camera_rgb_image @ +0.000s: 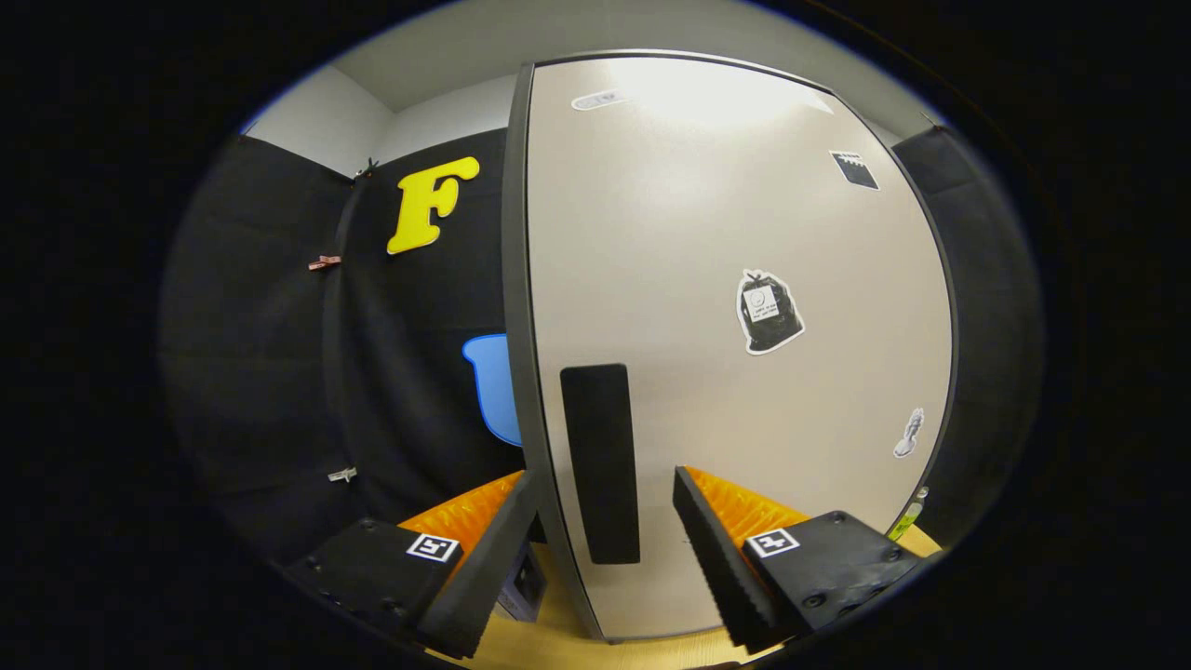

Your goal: Open the shoe cabinet door, grab the shoes and put them into the shoe cabinet, then close the shoe cabinet door.

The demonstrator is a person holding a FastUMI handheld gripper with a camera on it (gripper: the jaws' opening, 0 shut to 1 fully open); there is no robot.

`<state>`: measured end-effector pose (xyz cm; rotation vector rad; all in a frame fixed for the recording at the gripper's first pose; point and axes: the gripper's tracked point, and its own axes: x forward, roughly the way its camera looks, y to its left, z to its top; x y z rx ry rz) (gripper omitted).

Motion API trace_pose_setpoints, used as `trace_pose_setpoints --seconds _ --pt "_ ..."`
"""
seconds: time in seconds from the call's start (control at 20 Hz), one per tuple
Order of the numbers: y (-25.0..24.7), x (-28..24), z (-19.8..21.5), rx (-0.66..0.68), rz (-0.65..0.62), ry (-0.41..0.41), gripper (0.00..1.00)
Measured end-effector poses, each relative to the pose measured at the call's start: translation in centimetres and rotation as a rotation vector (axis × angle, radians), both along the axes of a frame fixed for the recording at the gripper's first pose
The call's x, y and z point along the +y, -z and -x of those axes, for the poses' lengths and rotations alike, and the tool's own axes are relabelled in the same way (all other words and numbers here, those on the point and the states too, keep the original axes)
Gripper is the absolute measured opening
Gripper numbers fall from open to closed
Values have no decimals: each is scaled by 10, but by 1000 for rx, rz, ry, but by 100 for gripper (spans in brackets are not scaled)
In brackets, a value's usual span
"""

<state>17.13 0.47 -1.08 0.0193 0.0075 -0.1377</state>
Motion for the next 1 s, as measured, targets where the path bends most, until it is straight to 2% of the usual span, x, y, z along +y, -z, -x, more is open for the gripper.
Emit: trace_pose_setpoints --seconds 0.05,0.1,0.2,0.35,0.45,0.6,0.65,1.0 --pt "1 -2 -3 5 5 11 85" --pt "1 -1 -5 4 8 18 81" --pt "-1 -2 -5 -11 18 32 67" --pt "-2 -2 -4 -16 31 47 42" --pt "-2 -3 -4 -17 45 58 33" --pt "0 -4 -4 3 59 57 33" --pt "0 -3 -1 7 61 52 23" --pt "-3 3 23 21 35 1 23"
